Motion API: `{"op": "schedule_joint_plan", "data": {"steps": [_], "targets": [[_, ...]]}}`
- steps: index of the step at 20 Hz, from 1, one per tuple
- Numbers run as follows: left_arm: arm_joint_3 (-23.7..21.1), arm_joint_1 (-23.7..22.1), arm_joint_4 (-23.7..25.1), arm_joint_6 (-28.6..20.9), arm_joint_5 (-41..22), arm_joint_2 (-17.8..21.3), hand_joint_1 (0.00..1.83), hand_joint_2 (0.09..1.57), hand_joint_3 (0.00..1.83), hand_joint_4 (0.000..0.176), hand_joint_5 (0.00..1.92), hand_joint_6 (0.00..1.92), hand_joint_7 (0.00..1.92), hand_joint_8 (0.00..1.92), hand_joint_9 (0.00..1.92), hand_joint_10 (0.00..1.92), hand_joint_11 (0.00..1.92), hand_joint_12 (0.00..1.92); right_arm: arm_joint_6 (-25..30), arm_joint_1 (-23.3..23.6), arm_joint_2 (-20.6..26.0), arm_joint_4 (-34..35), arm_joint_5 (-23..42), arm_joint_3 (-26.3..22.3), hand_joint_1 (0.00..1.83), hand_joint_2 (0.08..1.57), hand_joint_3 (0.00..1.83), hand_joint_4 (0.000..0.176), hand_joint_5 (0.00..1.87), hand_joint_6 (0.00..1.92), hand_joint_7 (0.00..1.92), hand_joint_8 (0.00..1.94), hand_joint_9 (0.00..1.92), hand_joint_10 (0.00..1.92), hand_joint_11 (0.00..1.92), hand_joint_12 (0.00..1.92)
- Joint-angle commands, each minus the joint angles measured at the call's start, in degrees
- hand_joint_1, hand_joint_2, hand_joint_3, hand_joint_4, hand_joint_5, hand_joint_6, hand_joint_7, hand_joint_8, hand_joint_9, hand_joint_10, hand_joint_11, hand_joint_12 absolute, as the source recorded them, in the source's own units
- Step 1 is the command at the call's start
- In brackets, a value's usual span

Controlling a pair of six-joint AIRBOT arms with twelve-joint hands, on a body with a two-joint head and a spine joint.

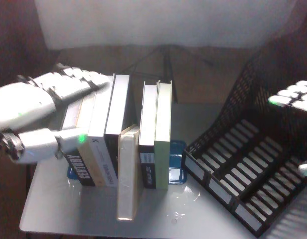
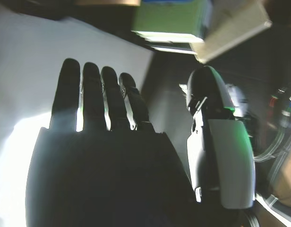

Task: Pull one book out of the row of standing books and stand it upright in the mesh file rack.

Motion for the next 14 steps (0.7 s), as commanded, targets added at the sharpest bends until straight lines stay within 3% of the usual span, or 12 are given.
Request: {"op": "schedule_joint_plan", "data": {"steps": [1,2,4,5,6,9,11,14], "targets": [[0.4,0.2,-2.6,0.6,-7.6,0.4,0.42,1.43,0.0,0.028,0.0,0.0,0.0,0.0,0.0,0.0,0.0,0.0,0.7,1.8,0.4,-0.8,4.0,0.2,0.62,1.18,0.0,0.003,0.0,0.0,0.0,0.0,0.0,0.0,0.0,0.0],[1.1,1.0,-5.5,1.2,-8.0,0.4,0.46,1.4,0.0,0.023,0.0,0.0,0.0,0.0,0.0,0.0,0.0,0.0,1.8,5.0,-0.4,-4.9,0.9,0.7,0.66,1.16,0.0,0.0,0.0,0.0,0.0,0.0,0.0,0.0,0.0,0.0],[2.4,2.5,-11.3,3.3,-7.0,0.4,0.35,1.37,0.0,0.04,0.0,0.0,0.0,0.0,0.0,0.0,0.0,0.0,5.8,11.5,-3.2,-13.9,-4.8,2.7,0.61,1.15,0.0,0.0,0.0,0.0,0.0,0.0,0.0,0.0,0.0,0.0],[3.3,3.3,-13.8,4.0,-5.9,0.1,0.34,1.36,0.0,0.018,0.0,0.0,0.0,0.0,0.0,0.0,0.0,0.0,7.5,14.3,-4.7,-18.7,-7.6,3.6,0.67,1.12,0.0,0.006,0.0,0.0,0.0,0.0,0.0,0.0,0.0,0.0],[4.4,4.4,-16.3,3.8,-5.4,-0.4,0.35,1.36,0.0,0.01,0.0,0.0,0.0,0.0,0.0,0.0,0.0,0.0,9.9,16.6,-6.4,-23.8,-9.9,4.5,0.67,1.1,0.0,0.003,0.0,0.0,0.0,0.0,0.0,0.0,0.0,0.0],[6.4,7.7,-23.5,3.8,-5.1,-1.1,0.35,1.35,0.0,0.039,0.0,0.0,0.0,0.0,0.0,0.0,0.0,0.0,20.0,24.5,-11.5,-40.1,-16.3,7.5,0.63,1.09,0.0,0.0,0.0,0.0,0.0,0.0,0.0,0.0,0.0,0.0],[7.2,9.0,-26.9,4.3,-4.8,-1.4,0.43,1.33,0.0,0.041,0.0,0.0,0.0,0.0,0.0,0.0,0.0,0.0,25.1,27.5,-14.1,-49.2,-18.7,8.7,0.63,1.06,0.0,0.0,0.0,0.0,0.0,0.0,0.0,0.0,0.0,0.0],[8.2,11.6,-31.5,4.1,-4.4,-1.6,0.56,1.32,0.0,0.023,0.04,0.01,0.0,0.0,0.0,0.0,0.0,0.0,30.1,30.7,-18.5,-59.1,-20.7,10.4,0.67,1.03,0.0,0.0,0.0,0.0,0.0,0.0,0.0,0.0,0.0,0.0]]}}
